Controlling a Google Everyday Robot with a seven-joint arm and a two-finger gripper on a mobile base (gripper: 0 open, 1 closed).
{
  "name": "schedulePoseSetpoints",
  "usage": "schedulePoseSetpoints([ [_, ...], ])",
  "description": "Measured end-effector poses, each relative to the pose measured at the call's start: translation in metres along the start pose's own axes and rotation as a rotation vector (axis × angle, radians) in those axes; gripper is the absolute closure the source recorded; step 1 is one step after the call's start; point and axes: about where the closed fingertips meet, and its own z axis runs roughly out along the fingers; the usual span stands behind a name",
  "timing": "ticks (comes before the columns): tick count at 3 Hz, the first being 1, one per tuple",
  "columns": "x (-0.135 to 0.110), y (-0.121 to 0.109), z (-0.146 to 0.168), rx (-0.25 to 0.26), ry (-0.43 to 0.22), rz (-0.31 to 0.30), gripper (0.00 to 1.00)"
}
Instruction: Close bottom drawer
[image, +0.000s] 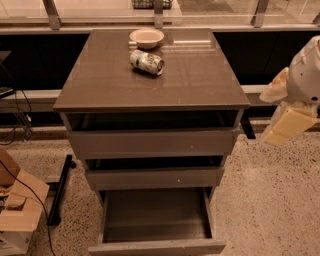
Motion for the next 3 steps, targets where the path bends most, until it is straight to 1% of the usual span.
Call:
schedulePoseSetpoints([
  [1, 0.010, 0.009, 0.038, -0.035, -0.087, 0.012, 0.60],
  [2, 0.027, 0.018, 0.077, -0.071, -0.160, 0.039, 0.81],
  [3, 0.028, 0.019, 0.080, -0.072, -0.169, 0.039, 1.00],
])
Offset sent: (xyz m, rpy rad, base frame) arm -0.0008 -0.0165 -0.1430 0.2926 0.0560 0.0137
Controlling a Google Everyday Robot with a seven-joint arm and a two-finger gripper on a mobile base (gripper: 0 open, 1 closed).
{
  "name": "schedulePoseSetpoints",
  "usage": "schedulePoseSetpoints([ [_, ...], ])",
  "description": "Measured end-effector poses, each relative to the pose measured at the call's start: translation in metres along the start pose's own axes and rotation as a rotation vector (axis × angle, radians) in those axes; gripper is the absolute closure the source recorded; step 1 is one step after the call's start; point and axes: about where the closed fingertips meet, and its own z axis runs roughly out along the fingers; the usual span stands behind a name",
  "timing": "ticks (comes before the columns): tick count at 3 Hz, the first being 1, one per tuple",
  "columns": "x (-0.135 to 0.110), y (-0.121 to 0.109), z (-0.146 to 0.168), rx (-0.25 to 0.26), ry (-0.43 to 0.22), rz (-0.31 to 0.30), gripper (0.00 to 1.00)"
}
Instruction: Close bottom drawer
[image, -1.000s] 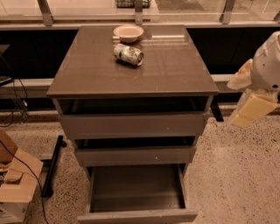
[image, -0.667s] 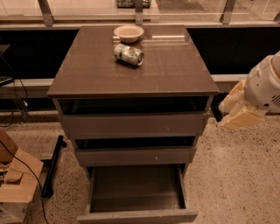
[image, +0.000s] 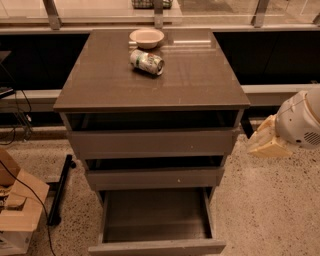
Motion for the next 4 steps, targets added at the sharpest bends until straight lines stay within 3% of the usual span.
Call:
schedulePoseSetpoints([
  [1, 0.000, 0.000, 0.000, 0.000, 0.000, 0.000, 1.00],
  [2, -0.010, 0.015, 0.029, -0.032, -0.014, 0.006, 1.00],
  [4, -0.029, 0.067, 0.149, -0.153, -0.146, 0.040, 1.00],
])
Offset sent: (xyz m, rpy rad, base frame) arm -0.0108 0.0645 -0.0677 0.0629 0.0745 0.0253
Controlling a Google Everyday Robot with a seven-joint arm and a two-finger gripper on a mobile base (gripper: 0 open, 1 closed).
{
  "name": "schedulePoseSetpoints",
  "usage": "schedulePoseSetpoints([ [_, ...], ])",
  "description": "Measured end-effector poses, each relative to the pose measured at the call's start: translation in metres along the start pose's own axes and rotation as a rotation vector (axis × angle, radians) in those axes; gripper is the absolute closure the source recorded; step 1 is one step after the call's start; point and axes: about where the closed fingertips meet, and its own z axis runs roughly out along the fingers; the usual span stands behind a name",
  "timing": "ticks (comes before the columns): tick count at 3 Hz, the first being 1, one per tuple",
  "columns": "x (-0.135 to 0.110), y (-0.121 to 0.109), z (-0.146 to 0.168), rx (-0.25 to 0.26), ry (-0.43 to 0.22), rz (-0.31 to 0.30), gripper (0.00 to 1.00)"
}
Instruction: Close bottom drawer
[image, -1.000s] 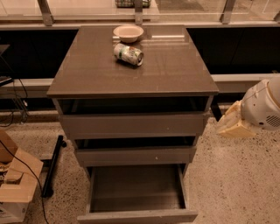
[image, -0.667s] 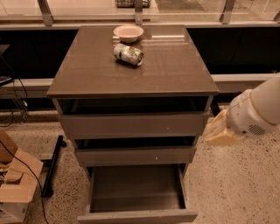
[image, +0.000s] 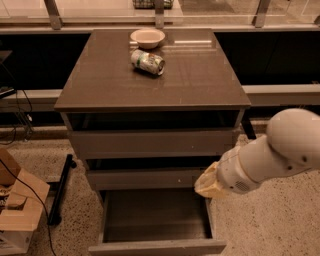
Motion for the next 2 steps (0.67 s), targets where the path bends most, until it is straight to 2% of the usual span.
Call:
schedulePoseSetpoints([
  [1, 0.012, 0.010, 0.061, -0.068, -0.046, 0.014, 1.00],
  [2, 0.036, 0.010, 0.120, -0.126, -0.091, 0.065, 1.00],
])
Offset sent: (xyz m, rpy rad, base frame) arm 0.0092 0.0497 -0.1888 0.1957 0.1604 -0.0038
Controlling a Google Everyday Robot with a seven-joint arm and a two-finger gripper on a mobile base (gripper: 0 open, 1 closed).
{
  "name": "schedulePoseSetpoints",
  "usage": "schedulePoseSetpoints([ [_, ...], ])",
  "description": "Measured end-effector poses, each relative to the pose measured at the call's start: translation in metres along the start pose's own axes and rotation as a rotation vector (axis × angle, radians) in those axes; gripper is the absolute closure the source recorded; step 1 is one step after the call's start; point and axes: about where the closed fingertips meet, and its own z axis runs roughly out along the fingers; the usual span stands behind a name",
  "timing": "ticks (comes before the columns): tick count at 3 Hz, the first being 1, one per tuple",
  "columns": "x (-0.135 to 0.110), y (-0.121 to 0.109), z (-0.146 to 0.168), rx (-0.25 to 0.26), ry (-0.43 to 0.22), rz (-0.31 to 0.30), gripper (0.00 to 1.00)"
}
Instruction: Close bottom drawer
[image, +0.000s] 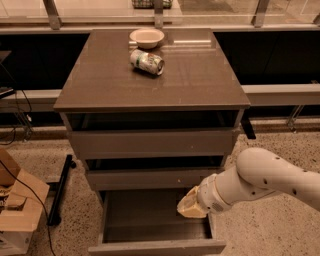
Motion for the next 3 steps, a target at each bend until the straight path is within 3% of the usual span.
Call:
schedulePoseSetpoints([
  [1, 0.000, 0.000, 0.000, 0.001, 0.000, -0.001, 1.00],
  [2, 0.012, 0.000, 0.029, -0.001, 0.030, 0.007, 1.00],
  [3, 0.040, -0.002, 0.068, -0.005, 0.043, 0.036, 1.00],
])
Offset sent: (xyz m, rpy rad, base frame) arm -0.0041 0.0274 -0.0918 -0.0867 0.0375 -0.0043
